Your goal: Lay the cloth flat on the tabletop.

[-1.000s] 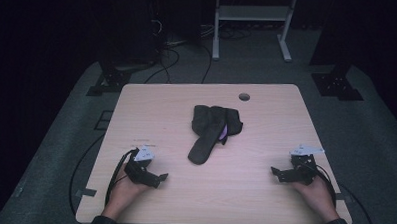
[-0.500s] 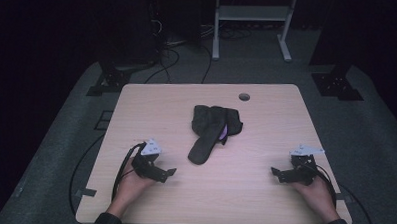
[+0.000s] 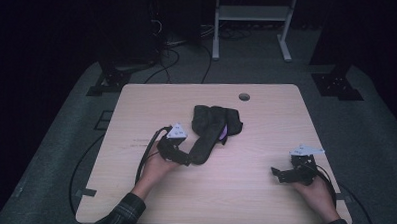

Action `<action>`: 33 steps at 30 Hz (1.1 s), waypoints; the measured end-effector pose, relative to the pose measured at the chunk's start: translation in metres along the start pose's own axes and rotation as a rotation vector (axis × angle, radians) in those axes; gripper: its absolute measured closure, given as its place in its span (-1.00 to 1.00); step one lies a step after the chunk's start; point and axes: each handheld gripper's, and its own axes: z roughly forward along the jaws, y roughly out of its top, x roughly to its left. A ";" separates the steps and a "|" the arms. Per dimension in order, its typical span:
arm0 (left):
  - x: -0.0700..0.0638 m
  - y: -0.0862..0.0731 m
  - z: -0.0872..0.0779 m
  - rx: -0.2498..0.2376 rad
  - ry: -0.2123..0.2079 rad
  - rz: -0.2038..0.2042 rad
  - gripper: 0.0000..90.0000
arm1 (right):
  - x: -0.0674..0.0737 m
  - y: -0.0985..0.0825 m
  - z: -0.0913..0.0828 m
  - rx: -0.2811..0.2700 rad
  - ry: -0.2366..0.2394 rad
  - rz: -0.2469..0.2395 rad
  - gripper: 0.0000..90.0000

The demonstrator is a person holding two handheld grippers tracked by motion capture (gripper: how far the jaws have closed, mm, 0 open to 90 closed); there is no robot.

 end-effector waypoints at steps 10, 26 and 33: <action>0.019 0.042 0.038 -0.034 -0.027 0.025 -0.32 | 0.000 0.000 0.000 0.000 0.001 0.001 -0.98; 0.043 0.058 0.073 -0.007 -0.054 -0.009 0.88 | 0.000 0.000 0.000 0.001 0.002 0.001 -0.98; 0.038 0.055 0.038 -0.080 -0.044 -0.048 0.89 | 0.000 0.000 0.000 0.001 0.002 0.001 -0.98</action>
